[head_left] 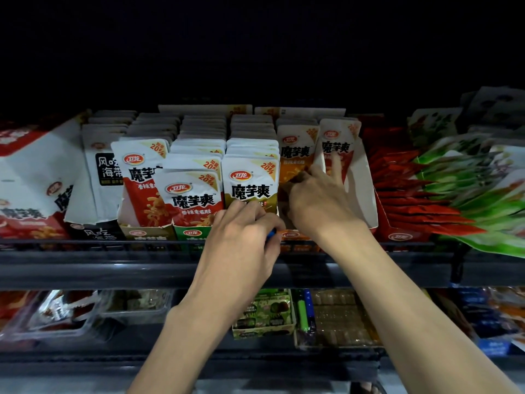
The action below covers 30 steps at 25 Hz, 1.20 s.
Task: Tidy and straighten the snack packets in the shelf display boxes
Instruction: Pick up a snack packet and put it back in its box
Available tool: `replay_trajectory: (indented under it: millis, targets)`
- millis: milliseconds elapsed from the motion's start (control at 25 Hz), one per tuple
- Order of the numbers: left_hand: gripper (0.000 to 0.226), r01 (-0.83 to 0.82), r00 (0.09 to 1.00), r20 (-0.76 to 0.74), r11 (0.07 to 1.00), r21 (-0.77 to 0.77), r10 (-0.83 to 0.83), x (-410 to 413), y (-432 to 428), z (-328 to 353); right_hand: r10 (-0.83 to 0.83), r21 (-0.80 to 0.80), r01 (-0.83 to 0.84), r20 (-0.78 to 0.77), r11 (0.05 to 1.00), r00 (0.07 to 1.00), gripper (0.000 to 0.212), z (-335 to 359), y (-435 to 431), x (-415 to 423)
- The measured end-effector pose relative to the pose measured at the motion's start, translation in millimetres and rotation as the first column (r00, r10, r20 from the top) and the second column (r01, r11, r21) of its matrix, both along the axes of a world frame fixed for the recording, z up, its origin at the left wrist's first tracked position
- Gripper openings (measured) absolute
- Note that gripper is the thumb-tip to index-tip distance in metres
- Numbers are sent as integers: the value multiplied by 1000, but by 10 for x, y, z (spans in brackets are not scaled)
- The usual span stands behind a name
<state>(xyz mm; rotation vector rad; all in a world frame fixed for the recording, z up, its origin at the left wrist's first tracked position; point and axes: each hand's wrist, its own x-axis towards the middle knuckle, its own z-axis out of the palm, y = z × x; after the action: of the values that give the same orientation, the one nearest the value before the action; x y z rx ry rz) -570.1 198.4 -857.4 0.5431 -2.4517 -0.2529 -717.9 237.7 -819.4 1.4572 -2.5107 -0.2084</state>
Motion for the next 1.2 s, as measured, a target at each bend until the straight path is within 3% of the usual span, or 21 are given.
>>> replay_trajectory:
  millis: [320, 400, 480, 600, 720, 840, 920, 1000, 1200]
  targets:
    - [15, 24, 1000, -19, 1000, -5, -24, 20, -5, 2, 20, -136, -16, 29, 991, 999, 23, 13, 54, 36]
    - [14, 53, 998, -46, 997, 47, -51, 41, 0, 23, 22, -236, -11, 46, 972, 999, 22, 130, 105, 88]
    - [13, 83, 990, -122, 993, 79, -73, 98, 2, 64, 5, -410, 40, 108, 911, 994, 25, 270, 184, 164]
    - [12, 34, 956, -293, 998, 43, -20, 264, -18, 184, 28, -683, 86, 155, 725, 988, 21, 414, 345, 304]
    - [12, -86, 863, -490, 991, 101, 125, 482, -68, 287, 262, -821, -70, 99, 567, 960, 16, 467, 412, 489]
    - [12, -192, 728, -587, 927, 323, 355, 668, -231, 323, 506, -806, -255, 63, 533, 860, 15, 431, 358, 739]
    - [11, -288, 668, -536, 843, 455, 517, 775, -412, 320, 570, -769, -313, 81, 558, 818, 17, 365, 272, 897]
    - [21, -378, 686, -394, 762, 526, 612, 845, -564, 310, 592, -748, -329, 105, 576, 799, 21, 319, 160, 1035]
    - [31, -583, 779, -80, 765, 274, 623, 914, -672, 282, 534, -618, -466, -88, 633, 841, 36, 445, -331, 1270]
